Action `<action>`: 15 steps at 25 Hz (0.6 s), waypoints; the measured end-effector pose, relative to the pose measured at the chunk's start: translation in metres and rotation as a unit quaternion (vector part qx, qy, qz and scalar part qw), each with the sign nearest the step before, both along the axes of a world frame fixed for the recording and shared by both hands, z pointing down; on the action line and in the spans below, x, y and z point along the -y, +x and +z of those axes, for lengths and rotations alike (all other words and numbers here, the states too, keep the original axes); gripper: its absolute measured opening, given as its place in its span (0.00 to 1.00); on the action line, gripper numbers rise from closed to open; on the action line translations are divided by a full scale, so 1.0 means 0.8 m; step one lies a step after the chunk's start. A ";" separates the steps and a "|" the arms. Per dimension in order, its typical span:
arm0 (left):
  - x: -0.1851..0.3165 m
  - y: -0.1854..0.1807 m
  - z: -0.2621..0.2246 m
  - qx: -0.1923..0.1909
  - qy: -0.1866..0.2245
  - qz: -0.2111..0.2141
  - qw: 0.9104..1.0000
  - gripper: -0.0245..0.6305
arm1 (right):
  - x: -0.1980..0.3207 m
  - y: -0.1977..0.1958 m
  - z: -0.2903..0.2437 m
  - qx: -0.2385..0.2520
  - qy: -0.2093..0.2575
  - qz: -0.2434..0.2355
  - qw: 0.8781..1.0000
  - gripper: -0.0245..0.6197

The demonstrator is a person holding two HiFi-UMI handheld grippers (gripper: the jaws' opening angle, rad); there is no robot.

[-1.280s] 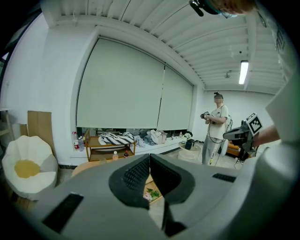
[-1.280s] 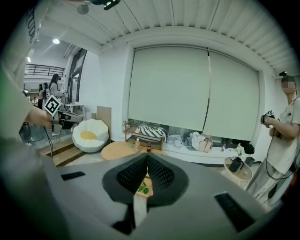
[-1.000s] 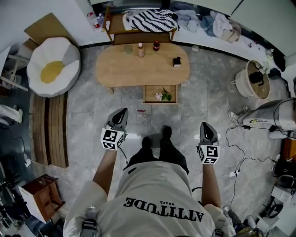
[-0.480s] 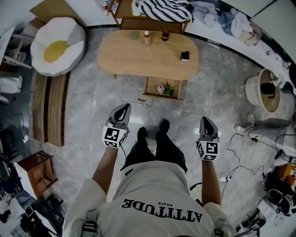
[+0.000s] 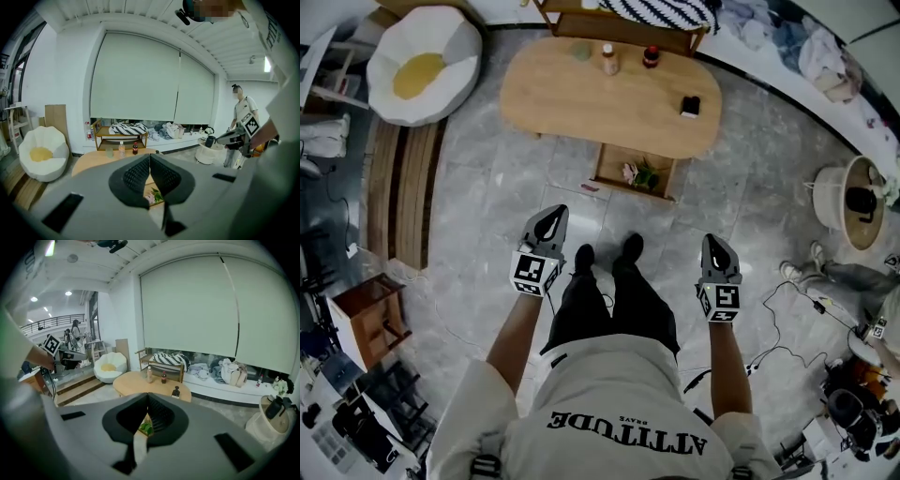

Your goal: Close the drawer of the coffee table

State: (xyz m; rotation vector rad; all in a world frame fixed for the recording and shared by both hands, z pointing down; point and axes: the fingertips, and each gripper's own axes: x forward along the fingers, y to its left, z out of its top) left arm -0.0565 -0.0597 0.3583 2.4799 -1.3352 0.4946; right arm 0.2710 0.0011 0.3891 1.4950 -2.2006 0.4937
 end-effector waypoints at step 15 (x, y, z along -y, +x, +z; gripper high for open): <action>0.024 0.018 0.088 0.001 -0.043 0.024 0.999 0.07 | 0.039 -0.022 0.095 0.011 -0.051 -0.008 0.999 0.07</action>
